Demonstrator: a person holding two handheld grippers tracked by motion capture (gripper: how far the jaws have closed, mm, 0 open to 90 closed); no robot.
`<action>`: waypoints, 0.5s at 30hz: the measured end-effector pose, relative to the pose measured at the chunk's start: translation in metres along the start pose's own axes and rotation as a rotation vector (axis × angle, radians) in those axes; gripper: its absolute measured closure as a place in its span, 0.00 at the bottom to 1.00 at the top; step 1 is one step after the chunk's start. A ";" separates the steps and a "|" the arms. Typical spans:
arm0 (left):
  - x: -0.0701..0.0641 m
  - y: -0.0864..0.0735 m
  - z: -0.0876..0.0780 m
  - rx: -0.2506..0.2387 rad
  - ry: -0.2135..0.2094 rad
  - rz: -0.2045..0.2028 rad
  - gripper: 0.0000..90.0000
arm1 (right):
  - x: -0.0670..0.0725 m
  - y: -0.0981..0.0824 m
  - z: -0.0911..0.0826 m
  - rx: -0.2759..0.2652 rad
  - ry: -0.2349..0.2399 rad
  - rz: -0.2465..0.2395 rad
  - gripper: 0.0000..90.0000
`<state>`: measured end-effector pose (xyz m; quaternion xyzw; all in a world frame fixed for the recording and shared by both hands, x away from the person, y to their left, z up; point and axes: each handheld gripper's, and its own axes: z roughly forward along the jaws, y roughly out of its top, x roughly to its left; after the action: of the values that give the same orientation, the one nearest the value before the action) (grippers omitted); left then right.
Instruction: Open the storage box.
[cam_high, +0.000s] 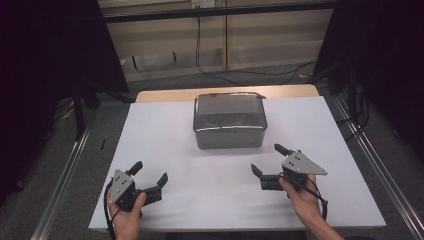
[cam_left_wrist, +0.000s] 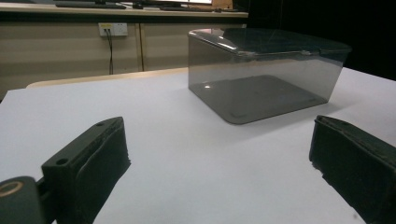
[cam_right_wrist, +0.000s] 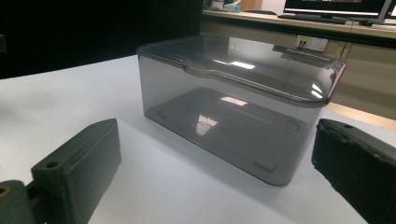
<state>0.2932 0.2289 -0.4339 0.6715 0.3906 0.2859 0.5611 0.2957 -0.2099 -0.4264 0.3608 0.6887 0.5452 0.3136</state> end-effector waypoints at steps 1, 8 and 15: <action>0.000 0.000 0.000 0.001 0.000 -0.002 0.05 | 0.001 0.001 0.002 0.000 0.001 -0.005 0.02; 0.001 0.000 0.000 0.001 0.013 -0.004 0.05 | 0.006 0.004 0.017 0.005 0.014 -0.023 0.02; 0.002 -0.001 0.001 0.009 0.013 -0.003 0.05 | 0.006 0.006 0.031 0.016 -0.002 -0.059 0.02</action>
<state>0.2944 0.2299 -0.4350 0.6716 0.3962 0.2876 0.5561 0.3188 -0.1878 -0.4268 0.3433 0.7032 0.5298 0.3271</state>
